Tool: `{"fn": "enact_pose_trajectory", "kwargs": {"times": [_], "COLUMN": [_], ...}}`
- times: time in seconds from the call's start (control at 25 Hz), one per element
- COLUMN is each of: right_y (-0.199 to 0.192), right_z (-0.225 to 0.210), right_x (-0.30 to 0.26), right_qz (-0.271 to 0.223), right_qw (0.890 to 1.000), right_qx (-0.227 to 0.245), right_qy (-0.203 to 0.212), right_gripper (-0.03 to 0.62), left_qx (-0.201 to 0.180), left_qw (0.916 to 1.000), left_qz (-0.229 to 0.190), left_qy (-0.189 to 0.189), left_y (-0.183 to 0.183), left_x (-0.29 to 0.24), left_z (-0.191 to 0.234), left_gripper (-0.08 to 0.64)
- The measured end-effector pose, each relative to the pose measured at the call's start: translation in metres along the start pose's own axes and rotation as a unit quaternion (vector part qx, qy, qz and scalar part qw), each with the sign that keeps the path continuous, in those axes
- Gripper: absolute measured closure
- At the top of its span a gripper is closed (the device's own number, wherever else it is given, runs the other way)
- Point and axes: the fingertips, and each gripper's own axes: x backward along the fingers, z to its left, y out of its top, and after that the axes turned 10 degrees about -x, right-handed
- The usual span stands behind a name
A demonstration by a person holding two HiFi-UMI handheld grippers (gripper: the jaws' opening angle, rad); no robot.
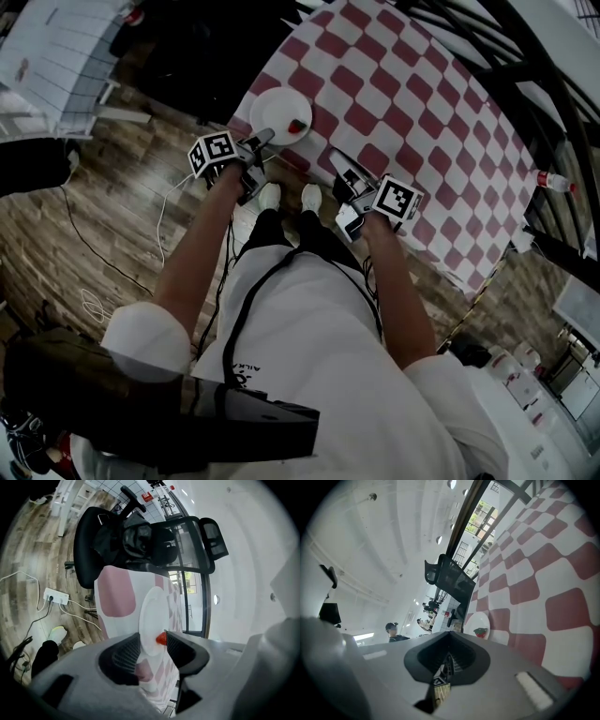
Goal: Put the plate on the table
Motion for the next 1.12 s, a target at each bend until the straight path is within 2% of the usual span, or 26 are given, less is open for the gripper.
{"fn": "enact_pose_trajectory", "kwargs": {"times": [0.32, 0.52, 0.6, 0.8, 0.92, 1.12], "right_y": [0.000, -0.004, -0.007, -0.011, -0.010, -0.005], "right_z": [0.003, 0.010, 0.014, 0.023, 0.029, 0.034], "right_x": [0.005, 0.003, 0.001, 0.003, 0.007, 0.019], "right_qz": [-0.001, 0.004, 0.008, 0.032, 0.029, 0.022], "right_qw": [1.000, 1.000, 1.000, 0.997, 0.996, 0.996], "right_qx": [-0.008, -0.006, -0.007, 0.062, 0.074, 0.074], "right_qy": [0.005, 0.015, 0.023, 0.030, 0.035, 0.047], "right_gripper": [0.584, 0.584, 0.584, 0.584, 0.584, 0.584], "left_qx": [0.008, -0.003, -0.016, -0.049, -0.071, -0.106], "left_qw": [0.9998, 0.9998, 0.9996, 0.9982, 0.9966, 0.9929], "left_qz": [-0.015, -0.015, -0.017, -0.028, -0.031, -0.034], "left_qy": [-0.014, -0.013, -0.015, -0.019, -0.027, -0.041], "left_y": [0.001, -0.001, -0.001, -0.003, -0.007, -0.017], "left_x": [0.007, 0.016, 0.021, 0.036, 0.043, 0.051], "left_z": [-0.001, 0.000, -0.004, -0.020, -0.035, -0.064], "left_gripper": [0.357, 0.355, 0.385, 0.458, 0.504, 0.529]}}
